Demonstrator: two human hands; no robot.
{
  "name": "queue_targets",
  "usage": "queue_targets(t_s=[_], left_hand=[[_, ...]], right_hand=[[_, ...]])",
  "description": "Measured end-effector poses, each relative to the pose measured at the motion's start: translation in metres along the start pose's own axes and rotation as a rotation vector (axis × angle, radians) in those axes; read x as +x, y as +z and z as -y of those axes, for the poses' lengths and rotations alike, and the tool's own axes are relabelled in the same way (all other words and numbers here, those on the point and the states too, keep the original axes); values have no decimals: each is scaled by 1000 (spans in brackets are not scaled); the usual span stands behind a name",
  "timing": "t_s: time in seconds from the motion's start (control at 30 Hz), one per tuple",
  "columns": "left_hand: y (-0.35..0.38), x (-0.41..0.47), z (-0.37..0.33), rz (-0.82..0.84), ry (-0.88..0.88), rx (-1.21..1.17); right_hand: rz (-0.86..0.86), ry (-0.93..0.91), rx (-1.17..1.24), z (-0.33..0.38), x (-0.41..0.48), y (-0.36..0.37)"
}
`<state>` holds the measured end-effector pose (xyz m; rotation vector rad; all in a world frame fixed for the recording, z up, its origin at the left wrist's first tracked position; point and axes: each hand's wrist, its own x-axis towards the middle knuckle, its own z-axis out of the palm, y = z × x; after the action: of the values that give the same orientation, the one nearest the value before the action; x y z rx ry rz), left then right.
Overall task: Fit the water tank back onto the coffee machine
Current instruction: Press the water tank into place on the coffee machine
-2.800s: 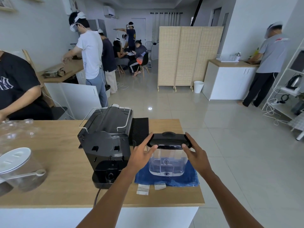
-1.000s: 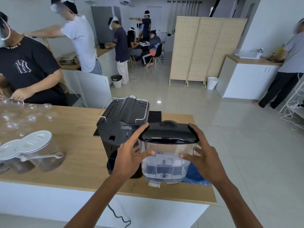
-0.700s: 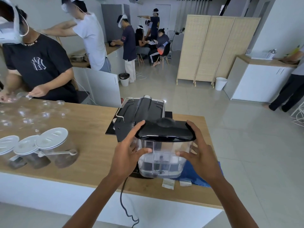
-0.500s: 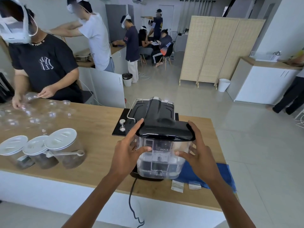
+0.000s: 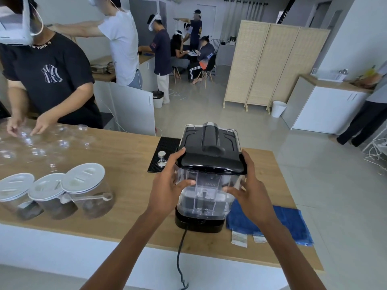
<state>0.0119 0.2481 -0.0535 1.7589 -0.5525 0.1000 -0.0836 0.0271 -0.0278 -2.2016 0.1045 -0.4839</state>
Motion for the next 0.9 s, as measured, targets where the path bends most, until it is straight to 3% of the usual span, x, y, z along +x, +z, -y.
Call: queue_targets(t_s=[0.9], left_hand=[[7,-1,38,7,29,12]], right_hand=[[-2,84,-26,-13,-6,16]])
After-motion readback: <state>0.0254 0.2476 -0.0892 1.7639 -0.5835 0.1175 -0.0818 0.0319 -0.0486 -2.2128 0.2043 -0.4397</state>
